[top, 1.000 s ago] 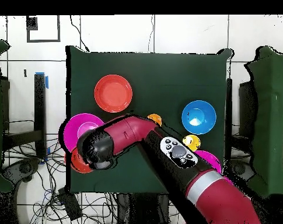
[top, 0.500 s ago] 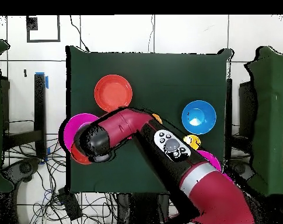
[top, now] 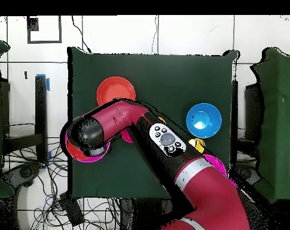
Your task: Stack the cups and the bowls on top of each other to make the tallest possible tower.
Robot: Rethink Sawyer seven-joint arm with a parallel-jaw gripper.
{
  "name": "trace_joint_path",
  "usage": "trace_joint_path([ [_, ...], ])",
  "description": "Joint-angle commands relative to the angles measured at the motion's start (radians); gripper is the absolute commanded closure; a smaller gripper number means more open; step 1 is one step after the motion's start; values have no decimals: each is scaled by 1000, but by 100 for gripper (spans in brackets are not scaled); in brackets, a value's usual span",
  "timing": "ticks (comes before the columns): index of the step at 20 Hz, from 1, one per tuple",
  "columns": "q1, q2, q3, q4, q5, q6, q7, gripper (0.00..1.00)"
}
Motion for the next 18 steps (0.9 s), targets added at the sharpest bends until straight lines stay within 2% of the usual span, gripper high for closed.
trace_joint_path([
  [1, -22, 58, -1, -95, -91, 151, -364, 100],
  [10, -29, 69, 6, -120, -103, 186, -367, 100],
  [14, 31, 81, 0, -212, -76, 237, -314, 100],
  [18, 27, 95, 1, -244, -76, 248, -327, 100],
])
